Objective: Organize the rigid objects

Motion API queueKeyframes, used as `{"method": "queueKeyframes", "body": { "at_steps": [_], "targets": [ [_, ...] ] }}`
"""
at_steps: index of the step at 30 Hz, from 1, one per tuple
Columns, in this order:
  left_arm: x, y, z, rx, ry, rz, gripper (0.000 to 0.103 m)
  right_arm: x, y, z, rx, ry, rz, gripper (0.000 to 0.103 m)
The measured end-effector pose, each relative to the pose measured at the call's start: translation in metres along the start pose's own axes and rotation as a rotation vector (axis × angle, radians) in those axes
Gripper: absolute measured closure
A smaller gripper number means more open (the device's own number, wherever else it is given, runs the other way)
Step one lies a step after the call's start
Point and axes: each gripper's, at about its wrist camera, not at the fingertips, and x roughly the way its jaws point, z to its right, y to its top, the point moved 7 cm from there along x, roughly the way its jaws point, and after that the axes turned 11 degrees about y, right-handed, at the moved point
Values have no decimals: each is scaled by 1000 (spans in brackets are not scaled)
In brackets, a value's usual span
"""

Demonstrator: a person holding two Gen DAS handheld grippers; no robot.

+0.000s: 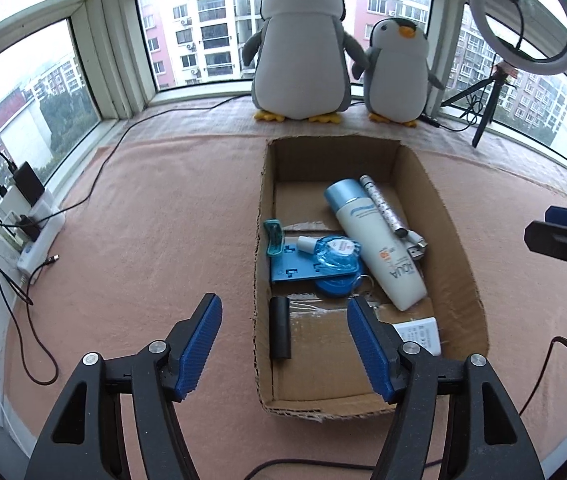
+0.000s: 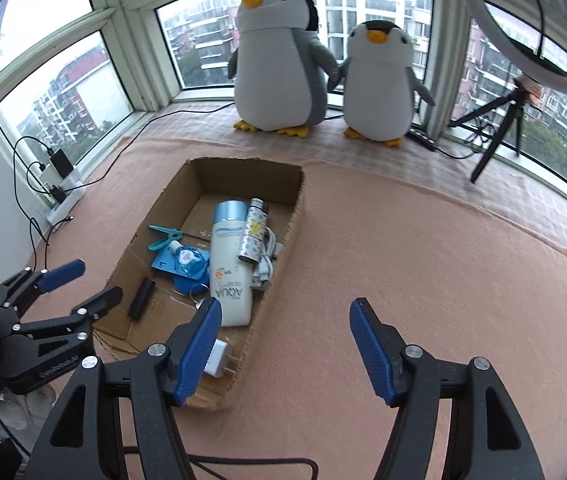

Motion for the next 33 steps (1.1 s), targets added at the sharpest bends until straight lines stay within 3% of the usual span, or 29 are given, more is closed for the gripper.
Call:
{"method": "queueKeyframes", "body": {
  "at_steps": [13,17,24,33],
  "targets": [
    [-47,14,10,27,-3,74,33,-42,-9,5,45,-52,100,39],
    [-65,24,9,15,0,122,26,-59,-3,-1,42,-76,163,38],
    [-90,40,7,-8,-7,186,25,-83,5,-10,39,-118,267,32],
    [-102,46,8,-11,-13,211,23,-87,7,-10,38,-129,280,31]
  ]
}}
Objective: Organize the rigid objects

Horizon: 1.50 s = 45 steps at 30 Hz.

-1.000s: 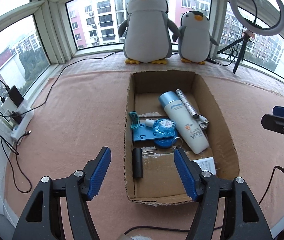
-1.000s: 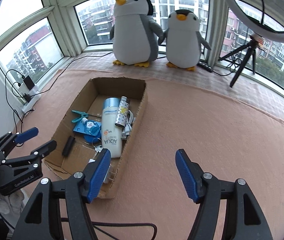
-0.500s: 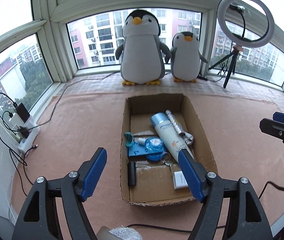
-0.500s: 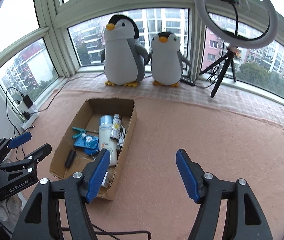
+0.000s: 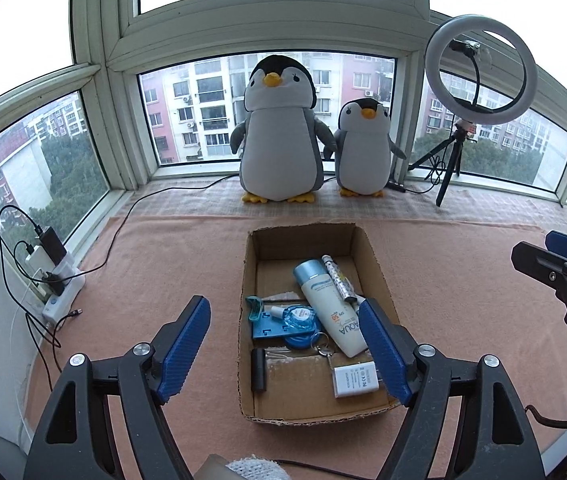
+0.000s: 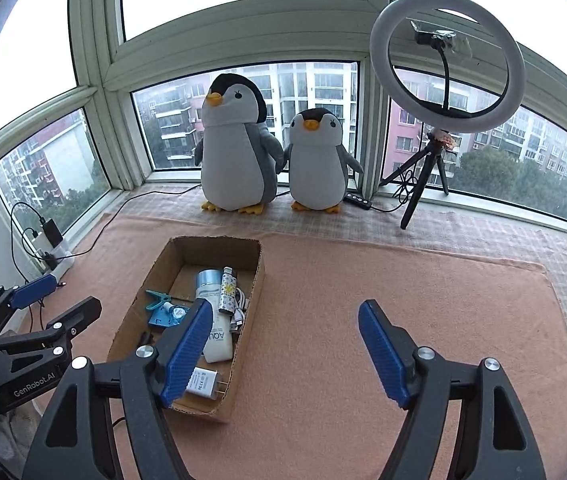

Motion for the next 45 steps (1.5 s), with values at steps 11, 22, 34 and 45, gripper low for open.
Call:
{"method": "queueKeyframes", "body": {
  "at_steps": [11,22,34,45],
  "targets": [
    [-1,0,3,3,-5,1,23,-1,-2,2,0,-6,-5,31],
    [0,1,1,-2,-6,0,23,2,-3,4,2,-11,-10,30],
    [0,1,1,-3,-9,-1,23,2,-6,5,3,-13,-20,30],
    [0,2,2,0,-11,0,23,2,-5,5,4,-12,-22,30]
  ]
}}
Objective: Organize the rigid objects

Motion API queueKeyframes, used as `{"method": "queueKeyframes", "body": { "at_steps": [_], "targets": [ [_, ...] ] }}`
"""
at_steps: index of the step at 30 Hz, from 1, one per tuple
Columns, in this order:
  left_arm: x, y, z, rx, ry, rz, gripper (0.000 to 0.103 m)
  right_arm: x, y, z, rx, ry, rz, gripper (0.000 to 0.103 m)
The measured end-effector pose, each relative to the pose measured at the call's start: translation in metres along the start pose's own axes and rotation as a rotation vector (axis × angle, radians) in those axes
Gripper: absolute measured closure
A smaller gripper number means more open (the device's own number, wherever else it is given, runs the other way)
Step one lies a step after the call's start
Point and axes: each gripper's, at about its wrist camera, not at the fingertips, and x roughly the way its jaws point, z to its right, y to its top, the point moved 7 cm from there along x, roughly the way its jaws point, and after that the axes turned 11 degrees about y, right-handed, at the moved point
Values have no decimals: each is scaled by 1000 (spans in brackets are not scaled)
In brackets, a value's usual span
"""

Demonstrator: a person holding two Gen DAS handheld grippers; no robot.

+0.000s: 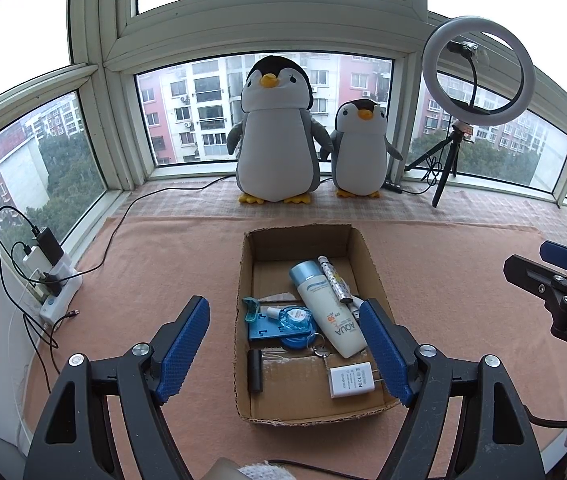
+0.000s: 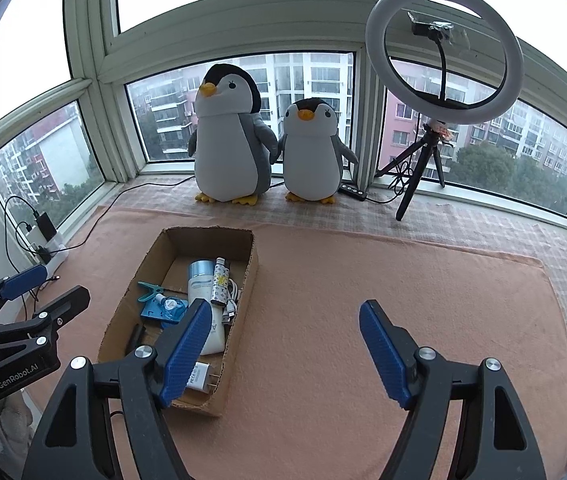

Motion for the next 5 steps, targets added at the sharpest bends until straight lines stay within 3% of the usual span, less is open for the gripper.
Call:
{"method": "queueKeyframes", "body": {
  "at_steps": [5],
  "targets": [
    [0,0,0,2,3,0,23,0,-1,2,1,-4,-2,30]
  ]
}}
